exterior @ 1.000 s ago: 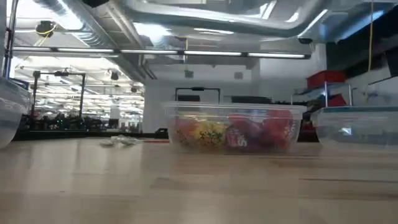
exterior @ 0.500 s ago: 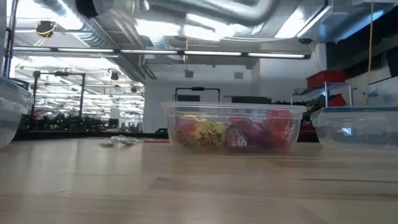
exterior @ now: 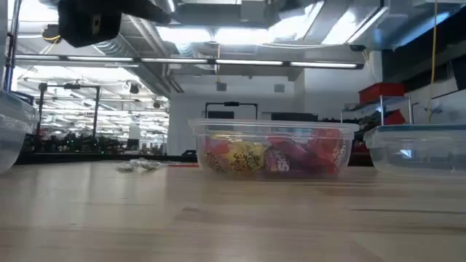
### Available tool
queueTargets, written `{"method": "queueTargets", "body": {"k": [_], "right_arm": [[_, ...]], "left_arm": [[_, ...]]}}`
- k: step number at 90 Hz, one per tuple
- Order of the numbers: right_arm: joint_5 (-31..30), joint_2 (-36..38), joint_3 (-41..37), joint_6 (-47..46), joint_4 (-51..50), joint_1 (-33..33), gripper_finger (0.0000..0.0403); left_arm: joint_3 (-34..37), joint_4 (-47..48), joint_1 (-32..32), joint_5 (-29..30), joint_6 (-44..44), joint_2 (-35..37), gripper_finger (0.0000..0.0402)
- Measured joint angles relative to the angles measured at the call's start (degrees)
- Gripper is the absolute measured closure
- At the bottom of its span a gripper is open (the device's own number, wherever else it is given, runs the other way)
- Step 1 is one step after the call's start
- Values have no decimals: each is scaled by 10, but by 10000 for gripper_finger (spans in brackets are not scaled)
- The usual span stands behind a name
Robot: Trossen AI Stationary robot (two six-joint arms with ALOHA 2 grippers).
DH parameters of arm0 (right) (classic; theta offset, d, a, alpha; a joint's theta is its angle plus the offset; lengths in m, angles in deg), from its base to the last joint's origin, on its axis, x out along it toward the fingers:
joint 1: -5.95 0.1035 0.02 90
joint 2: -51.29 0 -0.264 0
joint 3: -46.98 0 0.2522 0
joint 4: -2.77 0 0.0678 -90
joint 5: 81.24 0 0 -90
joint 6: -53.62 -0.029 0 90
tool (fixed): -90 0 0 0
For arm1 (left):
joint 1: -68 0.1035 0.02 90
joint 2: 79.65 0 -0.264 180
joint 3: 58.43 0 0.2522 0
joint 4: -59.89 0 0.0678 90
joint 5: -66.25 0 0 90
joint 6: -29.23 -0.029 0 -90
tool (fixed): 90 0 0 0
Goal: Sort candy
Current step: Close the rectangular transparent bin
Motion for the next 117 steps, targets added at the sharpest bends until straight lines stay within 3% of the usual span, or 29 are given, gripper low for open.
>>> {"method": "queueTargets", "body": {"k": [11, 29, 45, 56, 67, 76, 103, 117], "right_arm": [[6, 0, 0, 51, -10, -40, 398], [27, -4, 0, 154, -30, -106, 398], [108, -10, -2, 255, -50, -176, 398], [173, -26, -1, 297, -49, -242, 398], [252, -46, -1, 326, -52, -308, 398], [282, -56, -1, 353, -54, -353, 398], [296, -101, -1, 392, -49, -449, 398], [295, -142, -1, 423, -50, -468, 398]], "left_arm": [[0, 53, 2, 3, 11, 15, 265], [0, 227, 3, 0, 87, 73, 265], [-1, 389, 4, 4, 142, 136, 265], [-1, 448, 20, 8, 125, 172, 265], [-1, 440, 49, 7, 75, 205, 265], [-1, 416, 82, 8, 14, 225, 265], [-1, 296, 214, 7, -162, 243, 265], [-1, 249, 277, -50, -238, 241, 265]]}}
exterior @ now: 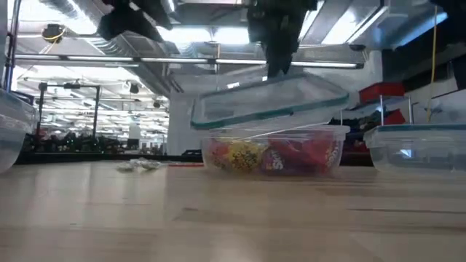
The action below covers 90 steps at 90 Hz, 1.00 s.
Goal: Sort candy
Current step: Close the rectangular transparent bin
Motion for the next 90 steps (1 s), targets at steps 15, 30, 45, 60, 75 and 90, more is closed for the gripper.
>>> {"method": "queueTargets", "body": {"k": [15, 30, 45, 60, 75, 90], "right_arm": [[3, -29, 0, 5, -16, -16, 398], [45, -31, 0, 5, -44, -36, 398], [51, -31, 0, 7, -41, -71, 398], [53, -31, 0, 12, -49, -113, 398], [67, -31, 0, 25, -61, -142, 398], [152, -27, 0, 31, -76, -140, 398]], "left_arm": [[0, -4, 48, -22, -25, 0, 265], [0, -5, 81, -24, -10, 0, 265], [0, -5, 104, -24, -8, 0, 265], [0, -5, 114, -23, -8, 0, 265], [0, -4, 113, -27, -16, 0, 265], [0, -4, 113, -30, -19, 0, 265]]}}
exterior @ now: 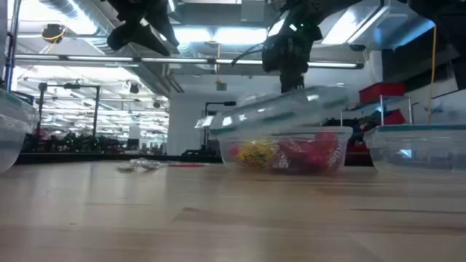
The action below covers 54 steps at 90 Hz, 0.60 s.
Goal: Sort candy
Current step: Close the rectangular transparent bin
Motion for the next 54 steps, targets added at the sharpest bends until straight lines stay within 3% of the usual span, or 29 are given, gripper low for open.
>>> {"method": "queueTargets", "body": {"k": [16, 41, 54], "right_arm": [[11, 55, -34, -2, 10, 6, 399], [-11, 240, -305, -191, 260, -42, 400], [-10, 301, -423, -234, 322, -38, 401]], "left_arm": [[0, 0, 0, -13, -10, 0, 265], [0, -7, 8, -14, -22, 0, 265], [0, -20, 18, -25, -22, 0, 265]]}}
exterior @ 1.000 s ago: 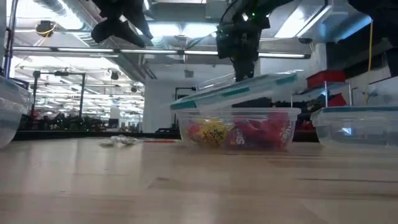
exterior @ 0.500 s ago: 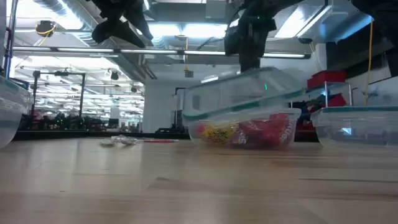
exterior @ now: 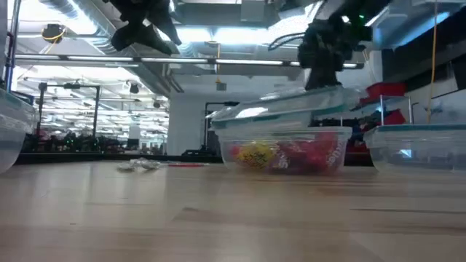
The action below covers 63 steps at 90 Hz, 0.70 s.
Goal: Sort candy
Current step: Close the rectangular transparent bin
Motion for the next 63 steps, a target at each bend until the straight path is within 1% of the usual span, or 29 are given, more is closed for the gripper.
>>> {"method": "queueTargets", "body": {"k": [9, 17, 36, 46, 63], "right_arm": [[-16, 11, -54, -16, 27, -2, 401], [-21, 11, -76, -17, 49, -2, 401], [-46, 11, -79, -15, 82, -1, 398], [-66, 11, -79, 2, 83, -1, 398], [-80, 9, -79, 25, 75, -1, 397]], "left_arm": [[0, -8, 6, -11, 3, 0, 265], [0, -8, 10, -16, 5, 0, 265], [0, -7, 14, -26, 13, 0, 265], [0, -7, 14, -26, 28, 0, 265], [0, -7, 14, -23, 39, 0, 265]]}}
